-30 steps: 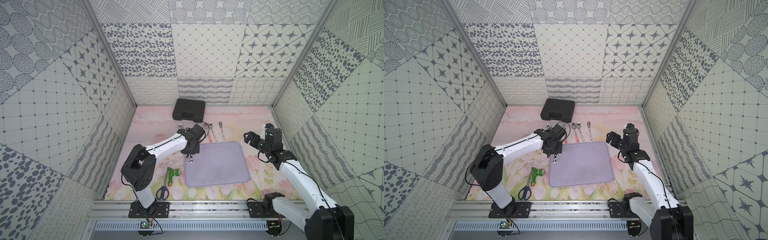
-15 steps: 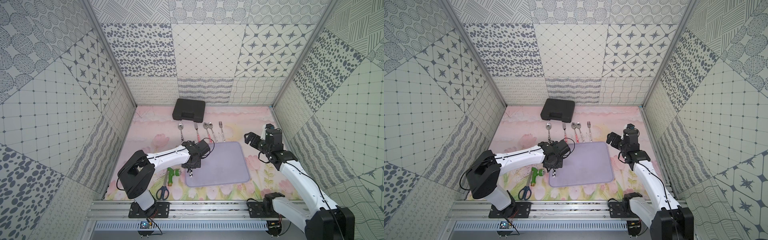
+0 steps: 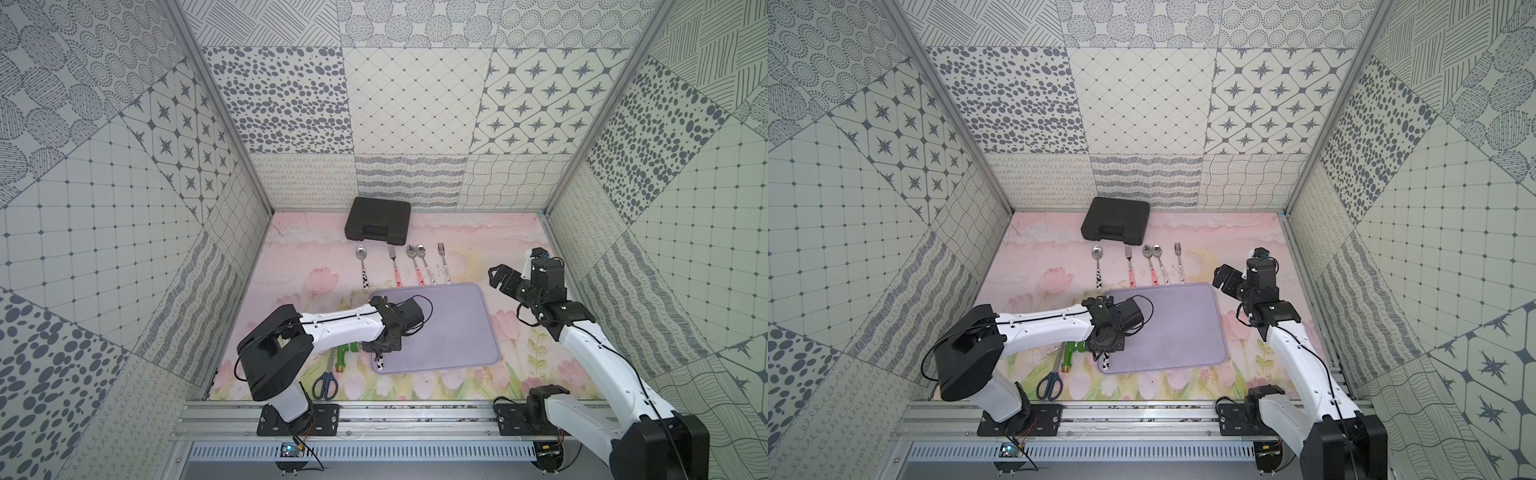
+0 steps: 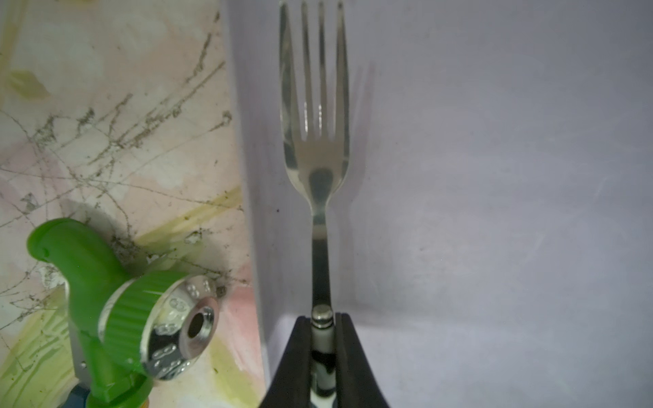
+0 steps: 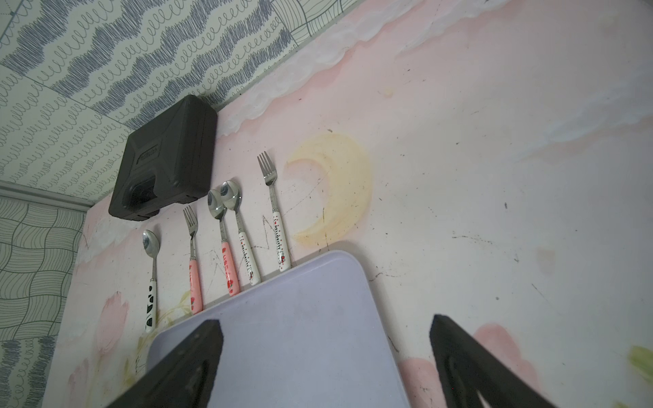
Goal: Set the spoon and fork side by side
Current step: Place the fork on the tray.
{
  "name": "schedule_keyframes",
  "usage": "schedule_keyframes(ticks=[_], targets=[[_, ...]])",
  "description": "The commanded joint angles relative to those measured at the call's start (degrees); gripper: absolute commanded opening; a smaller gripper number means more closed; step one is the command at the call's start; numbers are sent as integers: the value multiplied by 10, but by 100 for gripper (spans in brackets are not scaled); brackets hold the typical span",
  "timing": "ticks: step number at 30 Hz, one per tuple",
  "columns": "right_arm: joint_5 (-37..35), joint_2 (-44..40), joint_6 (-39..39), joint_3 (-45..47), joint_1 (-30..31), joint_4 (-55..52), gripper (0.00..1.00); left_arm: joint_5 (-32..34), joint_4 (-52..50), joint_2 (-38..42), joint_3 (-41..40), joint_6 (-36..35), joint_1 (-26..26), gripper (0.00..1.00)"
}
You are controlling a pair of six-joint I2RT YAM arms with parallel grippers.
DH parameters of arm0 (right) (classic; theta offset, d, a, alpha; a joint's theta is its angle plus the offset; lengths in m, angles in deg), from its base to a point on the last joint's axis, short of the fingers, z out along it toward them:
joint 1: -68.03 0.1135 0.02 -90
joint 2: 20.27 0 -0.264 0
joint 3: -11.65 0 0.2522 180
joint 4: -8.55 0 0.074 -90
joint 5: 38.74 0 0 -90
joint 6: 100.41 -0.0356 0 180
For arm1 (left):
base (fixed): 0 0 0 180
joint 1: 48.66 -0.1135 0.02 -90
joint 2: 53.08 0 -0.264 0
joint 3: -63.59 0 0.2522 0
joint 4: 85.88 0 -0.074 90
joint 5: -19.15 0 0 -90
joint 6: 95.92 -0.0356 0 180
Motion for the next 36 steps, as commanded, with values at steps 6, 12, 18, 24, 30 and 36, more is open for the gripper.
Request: schedule_keyframes(ticks=[6, 12, 18, 24, 30, 36], targets=[[-10, -3, 7, 7, 3, 10, 97, 15, -12, -12, -8, 39, 9, 0], [-11, -6, 8, 9, 3, 10, 97, 12, -9, -22, -6, 36, 10, 0], [-12, -6, 9, 11, 3, 10, 97, 14, -10, -31, -8, 40, 12, 2], [-12, -7, 8, 12, 3, 10, 97, 11, -10, -35, -8, 39, 12, 8], [-12, -6, 8, 12, 3, 10, 97, 19, -22, -20, -4, 36, 17, 22], [-11, -4, 8, 11, 3, 9, 97, 22, -31, -6, 17, 24, 17, 34]])
